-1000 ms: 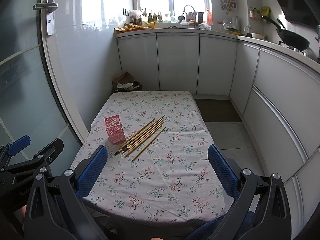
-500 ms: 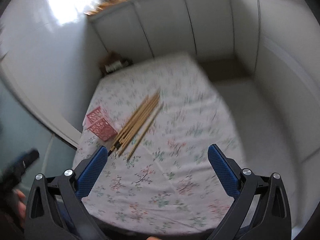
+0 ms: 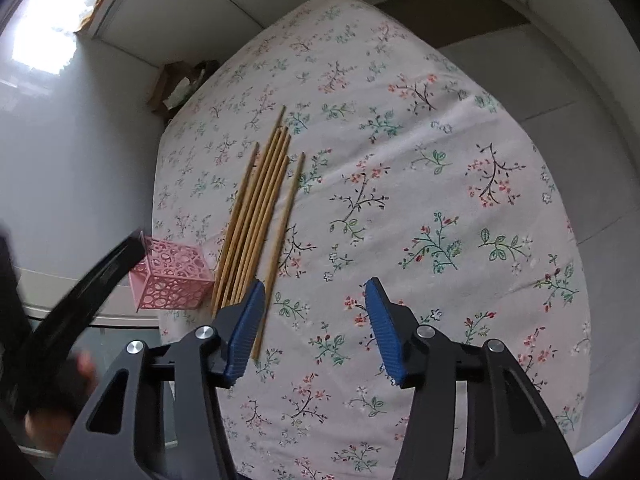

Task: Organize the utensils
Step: 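Move both grippers down toward the wooden chopstick bundle, then close the left gripper on one chopstick while the right gripper grasps another, then lift both chopsticks, lower them into the pink cup and open both grippers, then move both open grippers back down to the chopstick bundle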

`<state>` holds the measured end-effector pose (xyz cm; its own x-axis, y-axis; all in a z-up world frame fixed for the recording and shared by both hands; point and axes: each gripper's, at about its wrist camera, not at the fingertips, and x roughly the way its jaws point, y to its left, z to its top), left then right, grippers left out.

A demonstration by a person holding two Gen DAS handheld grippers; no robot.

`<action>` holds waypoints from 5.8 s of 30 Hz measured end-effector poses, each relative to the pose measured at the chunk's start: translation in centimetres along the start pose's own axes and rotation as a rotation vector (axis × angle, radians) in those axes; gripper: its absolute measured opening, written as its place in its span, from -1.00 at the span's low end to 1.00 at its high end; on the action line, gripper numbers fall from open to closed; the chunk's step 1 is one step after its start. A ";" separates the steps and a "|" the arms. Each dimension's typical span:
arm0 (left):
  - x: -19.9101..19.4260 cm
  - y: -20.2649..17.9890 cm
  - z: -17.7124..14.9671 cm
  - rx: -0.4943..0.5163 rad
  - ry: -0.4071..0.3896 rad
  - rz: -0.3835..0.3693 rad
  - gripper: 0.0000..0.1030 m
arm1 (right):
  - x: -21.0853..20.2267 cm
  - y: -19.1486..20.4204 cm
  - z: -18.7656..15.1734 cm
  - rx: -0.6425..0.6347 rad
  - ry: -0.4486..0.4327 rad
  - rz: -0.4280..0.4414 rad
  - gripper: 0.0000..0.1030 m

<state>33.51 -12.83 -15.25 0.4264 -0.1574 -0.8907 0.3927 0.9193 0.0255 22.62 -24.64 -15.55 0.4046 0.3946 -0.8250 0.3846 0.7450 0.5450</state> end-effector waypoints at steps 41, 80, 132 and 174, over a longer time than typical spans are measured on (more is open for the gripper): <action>-5.0 5.0 -7.0 -0.183 0.044 -0.179 -0.89 | 7.5 0.1 3.6 -0.207 0.090 -0.271 -0.30; -18.1 19.3 -7.8 -0.418 -0.866 -0.079 -0.89 | -0.6 13.5 -2.5 -0.608 -0.550 0.105 -0.86; -19.0 14.8 -8.7 -0.332 -0.443 -0.235 0.12 | -6.0 14.9 -1.2 -0.596 -0.503 0.060 0.15; 2.3 4.1 -7.8 -0.149 0.171 -0.115 -0.71 | 2.2 1.0 2.1 -0.221 -0.064 -0.147 -0.07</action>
<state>29.76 -6.67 -20.75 0.2365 -0.2123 -0.9482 0.3004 0.9440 -0.1364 25.63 -24.14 -16.49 0.4118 0.2443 -0.8779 0.2557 0.8937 0.3686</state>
